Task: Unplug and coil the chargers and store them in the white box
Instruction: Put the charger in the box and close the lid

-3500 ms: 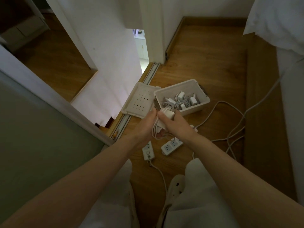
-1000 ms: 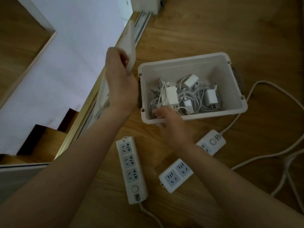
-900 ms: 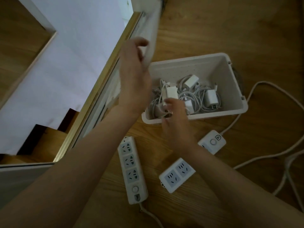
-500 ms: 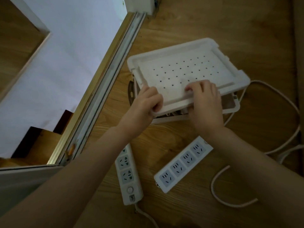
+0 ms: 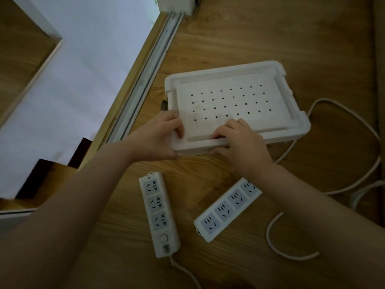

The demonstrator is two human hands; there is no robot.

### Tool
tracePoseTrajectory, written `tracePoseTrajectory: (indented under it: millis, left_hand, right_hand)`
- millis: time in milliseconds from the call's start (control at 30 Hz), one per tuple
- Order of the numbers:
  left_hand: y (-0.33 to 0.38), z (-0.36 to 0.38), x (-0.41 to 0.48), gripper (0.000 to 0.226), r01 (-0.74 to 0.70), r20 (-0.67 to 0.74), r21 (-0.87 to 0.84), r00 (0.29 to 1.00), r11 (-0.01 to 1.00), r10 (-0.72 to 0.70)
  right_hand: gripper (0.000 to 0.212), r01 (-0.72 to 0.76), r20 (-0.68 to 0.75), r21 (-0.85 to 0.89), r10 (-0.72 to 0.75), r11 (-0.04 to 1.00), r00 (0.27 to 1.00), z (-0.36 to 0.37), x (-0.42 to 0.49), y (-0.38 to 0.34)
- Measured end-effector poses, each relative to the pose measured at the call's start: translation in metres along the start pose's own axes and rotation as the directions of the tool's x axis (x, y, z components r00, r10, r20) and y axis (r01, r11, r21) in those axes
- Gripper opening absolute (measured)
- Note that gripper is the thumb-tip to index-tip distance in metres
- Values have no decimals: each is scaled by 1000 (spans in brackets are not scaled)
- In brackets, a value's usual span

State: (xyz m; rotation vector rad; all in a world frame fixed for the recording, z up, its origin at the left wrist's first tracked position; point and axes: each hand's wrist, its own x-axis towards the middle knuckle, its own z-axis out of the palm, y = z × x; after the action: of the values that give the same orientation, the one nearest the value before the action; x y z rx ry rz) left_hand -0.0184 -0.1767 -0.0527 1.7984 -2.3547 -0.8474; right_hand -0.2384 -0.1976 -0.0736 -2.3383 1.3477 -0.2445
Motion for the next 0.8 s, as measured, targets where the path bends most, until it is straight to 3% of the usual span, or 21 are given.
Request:
tracePoseTrajectory:
  millis: [67,133,333,433,500,567,633,700,733,800]
  left_hand:
    - [4,-2,-1,39,57,18,-26,998,998,-57]
    - [7,4,0,34,94,-65,-44,993,995,-96]
    - [9,17,6,32,138,-148,-56,978,989,-145]
    - [8,19,4,39,135,-252,-119,954,984,-162]
    - [7,23,6,51,184,-448,-152,863,971,-234]
    - [5,28,11,69,338,-474,-351,740,873,-477]
    - [5,30,16,81,449,-189,-679,657,581,-729]
    - [5,33,20,74,421,47,-853,649,307,-760]
    - [4,33,21,64,386,48,-879,655,279,-754]
    - [7,34,24,48,312,-74,-885,640,346,-765]
  right_hand:
    - [25,-51,7,74,51,996,999,5,1,2]
    - [25,-78,2,127,78,989,997,9,1,2]
    - [30,-29,24,143,25,989,999,8,1,2]
    - [43,-15,-52,27,16,1000,999,3,11,-1]
    - [55,-42,-1,-115,42,992,999,0,21,-1]
    - [62,-91,130,-198,118,976,984,2,31,3]
    - [64,-110,205,-240,161,964,965,5,36,9]
    - [66,-112,228,-249,170,962,959,6,38,12]
    - [66,-114,233,-249,174,962,957,5,39,13]
    - [67,-115,241,-263,180,958,954,4,41,12]
